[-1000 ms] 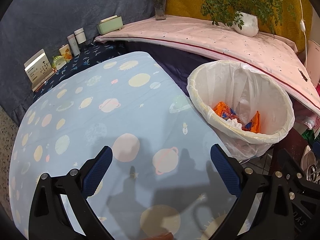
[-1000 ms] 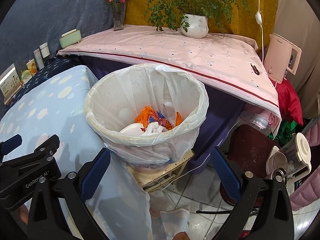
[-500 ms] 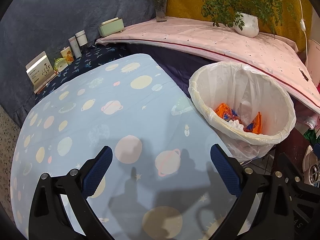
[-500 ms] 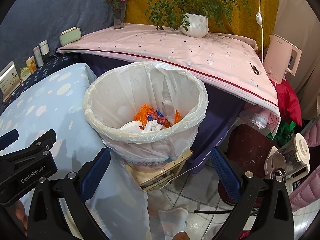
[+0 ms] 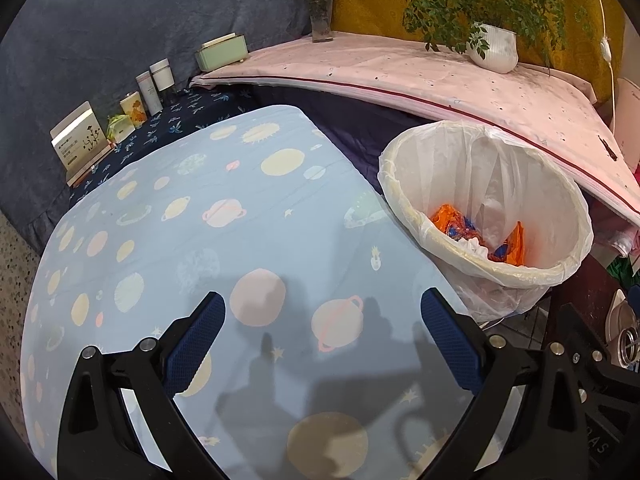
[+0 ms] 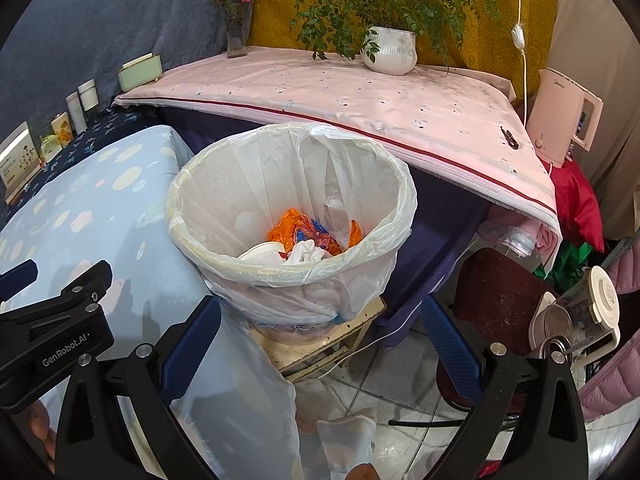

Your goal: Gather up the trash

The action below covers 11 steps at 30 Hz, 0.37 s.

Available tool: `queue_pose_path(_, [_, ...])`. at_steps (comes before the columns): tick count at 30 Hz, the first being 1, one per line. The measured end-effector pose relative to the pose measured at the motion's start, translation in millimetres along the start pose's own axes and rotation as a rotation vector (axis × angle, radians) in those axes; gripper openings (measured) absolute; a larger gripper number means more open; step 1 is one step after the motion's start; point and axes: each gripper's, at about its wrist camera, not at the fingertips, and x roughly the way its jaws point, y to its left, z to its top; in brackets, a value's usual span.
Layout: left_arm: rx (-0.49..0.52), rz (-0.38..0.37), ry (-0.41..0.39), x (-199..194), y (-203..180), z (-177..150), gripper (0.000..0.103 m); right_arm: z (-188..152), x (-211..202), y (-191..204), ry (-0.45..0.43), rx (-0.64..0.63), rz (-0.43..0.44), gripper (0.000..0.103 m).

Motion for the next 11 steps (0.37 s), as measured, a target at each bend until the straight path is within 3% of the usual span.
queue_pose_path(11, [-0.003,-0.024,0.01,1.6,0.8,-1.4,0.094,-0.9,0.9,-2.3,0.002,0.011,-0.006,0.096])
